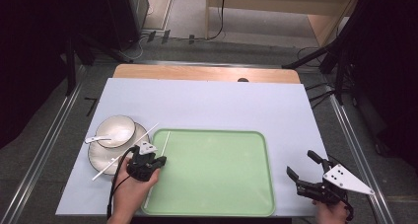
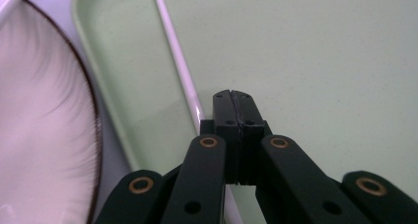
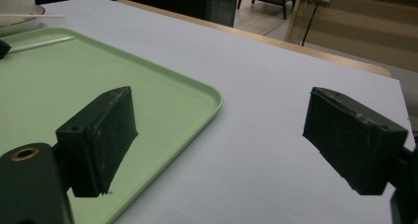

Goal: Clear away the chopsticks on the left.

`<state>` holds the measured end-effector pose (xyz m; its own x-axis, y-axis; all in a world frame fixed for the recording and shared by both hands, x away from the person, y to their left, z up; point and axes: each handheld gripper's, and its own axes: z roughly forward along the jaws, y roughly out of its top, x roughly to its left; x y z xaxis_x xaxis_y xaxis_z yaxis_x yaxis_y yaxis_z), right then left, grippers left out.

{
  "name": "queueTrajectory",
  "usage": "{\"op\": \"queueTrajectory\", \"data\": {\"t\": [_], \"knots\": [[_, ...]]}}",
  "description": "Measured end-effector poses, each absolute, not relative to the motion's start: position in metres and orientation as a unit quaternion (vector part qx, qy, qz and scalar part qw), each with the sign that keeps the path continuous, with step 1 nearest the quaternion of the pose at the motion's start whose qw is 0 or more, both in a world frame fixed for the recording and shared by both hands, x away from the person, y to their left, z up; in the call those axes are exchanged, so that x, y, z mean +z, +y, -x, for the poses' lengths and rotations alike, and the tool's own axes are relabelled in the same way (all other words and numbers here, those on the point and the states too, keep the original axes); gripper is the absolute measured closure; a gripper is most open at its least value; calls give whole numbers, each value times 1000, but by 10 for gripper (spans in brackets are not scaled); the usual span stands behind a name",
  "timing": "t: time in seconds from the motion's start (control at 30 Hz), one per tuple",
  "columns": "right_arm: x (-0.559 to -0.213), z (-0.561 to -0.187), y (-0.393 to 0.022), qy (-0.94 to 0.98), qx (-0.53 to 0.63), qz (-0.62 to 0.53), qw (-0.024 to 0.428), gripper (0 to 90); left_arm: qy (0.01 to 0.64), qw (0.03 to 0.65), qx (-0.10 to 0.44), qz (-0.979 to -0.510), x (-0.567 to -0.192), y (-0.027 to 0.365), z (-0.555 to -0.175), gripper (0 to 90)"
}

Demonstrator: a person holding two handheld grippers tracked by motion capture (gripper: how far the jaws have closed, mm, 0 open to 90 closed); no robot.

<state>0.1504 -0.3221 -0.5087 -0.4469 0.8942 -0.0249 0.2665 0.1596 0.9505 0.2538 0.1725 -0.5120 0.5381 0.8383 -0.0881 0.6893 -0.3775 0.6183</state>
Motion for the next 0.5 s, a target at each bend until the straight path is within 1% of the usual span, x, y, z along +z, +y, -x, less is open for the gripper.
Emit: {"op": "queueTrajectory", "data": {"t": [0.2,0.37,0.5], "knots": [[-509,-150,-322,692,495,-420,317,128,473,309,120,-816,-512,182,-253,900],[-509,-151,-322,692,494,-420,316,128,469,306,126,-819,-512,182,-251,900],[-509,-151,-322,692,495,-420,315,128,465,313,116,-820,-512,184,-251,900]]}}
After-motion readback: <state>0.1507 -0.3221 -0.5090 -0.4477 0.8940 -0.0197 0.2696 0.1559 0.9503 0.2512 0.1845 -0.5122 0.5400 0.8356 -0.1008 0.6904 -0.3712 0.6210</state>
